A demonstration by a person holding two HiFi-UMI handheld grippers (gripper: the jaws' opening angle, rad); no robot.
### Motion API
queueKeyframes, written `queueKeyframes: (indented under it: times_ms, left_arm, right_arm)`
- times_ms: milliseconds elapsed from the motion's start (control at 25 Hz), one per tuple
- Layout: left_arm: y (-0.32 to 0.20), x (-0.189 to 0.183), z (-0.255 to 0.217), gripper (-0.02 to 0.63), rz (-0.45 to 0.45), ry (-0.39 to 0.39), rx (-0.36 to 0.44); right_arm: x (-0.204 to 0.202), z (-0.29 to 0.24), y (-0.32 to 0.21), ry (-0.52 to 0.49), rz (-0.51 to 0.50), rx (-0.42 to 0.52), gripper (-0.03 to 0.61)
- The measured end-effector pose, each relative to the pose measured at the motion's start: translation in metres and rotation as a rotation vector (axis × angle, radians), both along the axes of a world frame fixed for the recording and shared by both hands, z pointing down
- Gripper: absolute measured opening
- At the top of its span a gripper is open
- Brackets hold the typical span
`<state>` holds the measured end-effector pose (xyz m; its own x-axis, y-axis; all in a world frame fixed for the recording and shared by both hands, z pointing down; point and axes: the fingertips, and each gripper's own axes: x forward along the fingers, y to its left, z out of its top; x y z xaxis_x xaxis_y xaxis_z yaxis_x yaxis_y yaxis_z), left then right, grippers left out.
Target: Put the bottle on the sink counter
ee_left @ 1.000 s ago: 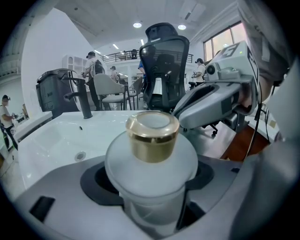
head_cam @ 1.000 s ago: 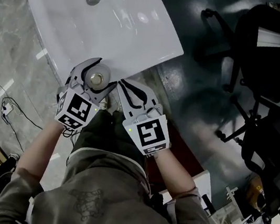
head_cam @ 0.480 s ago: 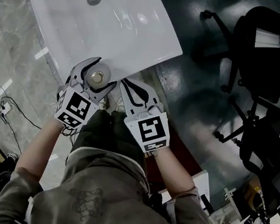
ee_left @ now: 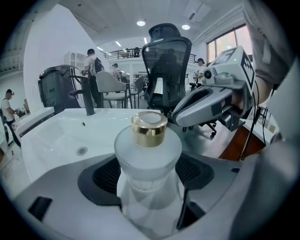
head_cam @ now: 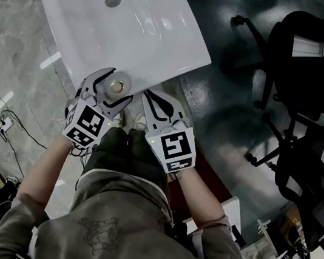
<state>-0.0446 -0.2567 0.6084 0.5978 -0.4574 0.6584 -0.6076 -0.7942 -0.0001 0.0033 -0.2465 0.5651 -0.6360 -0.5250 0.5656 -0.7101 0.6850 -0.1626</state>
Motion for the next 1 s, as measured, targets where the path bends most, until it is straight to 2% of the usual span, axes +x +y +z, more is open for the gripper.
queueKeyframes:
  times_ms: [560,720,1000]
  left_arm:
    - [0.028,-0.025,-0.035,0.347,-0.042,-0.019,0.01]
    - [0.03,-0.036,-0.061,0.347,-0.093,0.002,0.049]
    - [0.038,-0.054,-0.123,0.347,-0.194,0.083,0.136]
  right_arm:
    - [-0.003,-0.041,0.014,0.033,0.004,0.05,0.034]
    - [0.001,-0.061,0.017,0.047,0.013,0.092,0.034]
    - [0.013,-0.107,0.031,0.054,0.04,0.151,0.034]
